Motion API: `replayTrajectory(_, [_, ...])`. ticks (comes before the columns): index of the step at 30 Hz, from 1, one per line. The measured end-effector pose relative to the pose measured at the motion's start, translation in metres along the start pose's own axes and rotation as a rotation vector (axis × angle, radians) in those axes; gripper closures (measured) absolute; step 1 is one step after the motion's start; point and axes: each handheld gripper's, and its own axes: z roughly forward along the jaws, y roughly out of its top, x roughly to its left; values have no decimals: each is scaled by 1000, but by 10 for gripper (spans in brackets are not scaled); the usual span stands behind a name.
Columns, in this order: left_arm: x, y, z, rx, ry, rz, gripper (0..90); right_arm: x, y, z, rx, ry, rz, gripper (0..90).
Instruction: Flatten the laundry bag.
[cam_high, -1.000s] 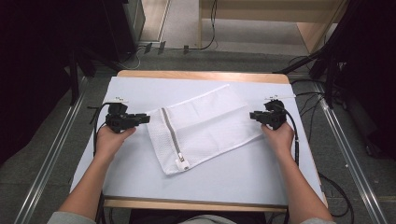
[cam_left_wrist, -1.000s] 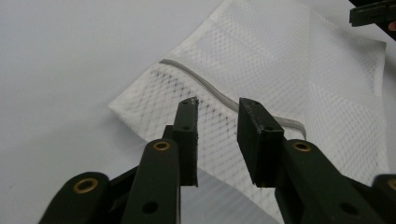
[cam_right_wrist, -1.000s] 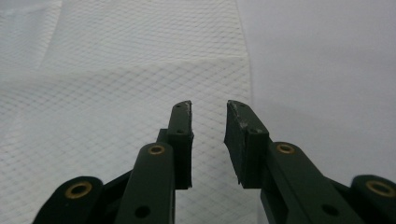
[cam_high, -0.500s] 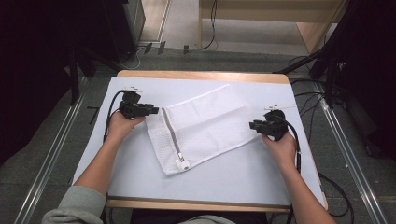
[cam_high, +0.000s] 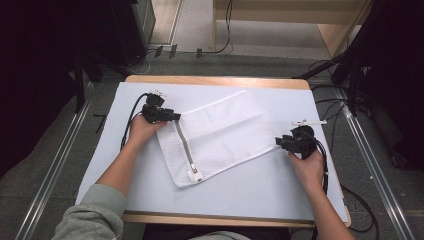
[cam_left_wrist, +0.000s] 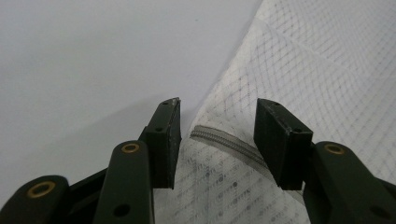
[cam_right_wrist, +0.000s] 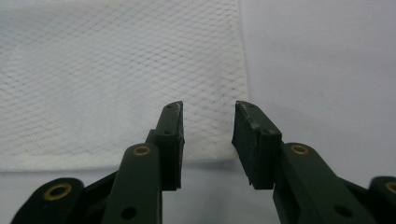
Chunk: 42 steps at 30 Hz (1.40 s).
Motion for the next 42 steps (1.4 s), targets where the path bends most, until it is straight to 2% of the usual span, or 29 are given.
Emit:
replayTrajectory(2, [-1,0,3,5,8,18,535,0,-1,-1,-3,-2,-3,649])
replayTrajectory(4, [-1,0,3,2,9,17,573,3,-2,-4,-8,20,7,669])
replayTrajectory(9, [-1,-3,1,10,10,23,714,19,-2,-6,-9,36,-19,678])
replayTrajectory(12, [-5,-3,0,30,24,41,791,23,-6,-10,-7,41,-13,680])
replayTrajectory(13, [-6,-3,0,33,20,38,849,24,-9,-12,-6,45,-10,684])
replayTrajectory(16, [-9,-4,-1,38,13,22,861,26,-11,-12,1,49,-6,697])
replayTrajectory(17, [-9,-6,-2,34,7,4,863,27,-12,-11,3,47,-11,699])
replayTrajectory(21, [-7,-9,-10,27,-14,-27,865,30,-13,-7,23,45,-7,704])
replayTrajectory(25, [-6,-15,-13,28,-22,-45,864,29,-16,-1,35,22,-10,640])
replayTrajectory(28, [-6,-18,-14,31,-22,-43,862,29,-16,5,18,27,-12,595])
replayTrajectory(31, [-7,-19,-15,25,-24,-46,860,34,-13,15,13,6,-22,583])
replayTrajectory(34, [-7,-20,-16,31,-24,-41,860,37,-11,20,1,-15,-71,584])
replayTrajectory(35, [-7,-20,-16,30,-23,-43,860,37,-11,20,1,-15,-71,584])
replayTrajectory(36, [-7,-21,-16,31,-23,-46,860,39,-11,21,2,-29,-92,603])
replayTrajectory(37, [-7,-21,-16,34,-23,-48,861,43,-12,21,5,-63,-139,645])
replayTrajectory(39, [-7,-21,-16,36,-26,-56,861,43,-13,21,5,-69,-124,677])
replayTrajectory(42, [-8,-22,-17,39,-30,-57,861,42,-13,20,0,-69,-123,846])
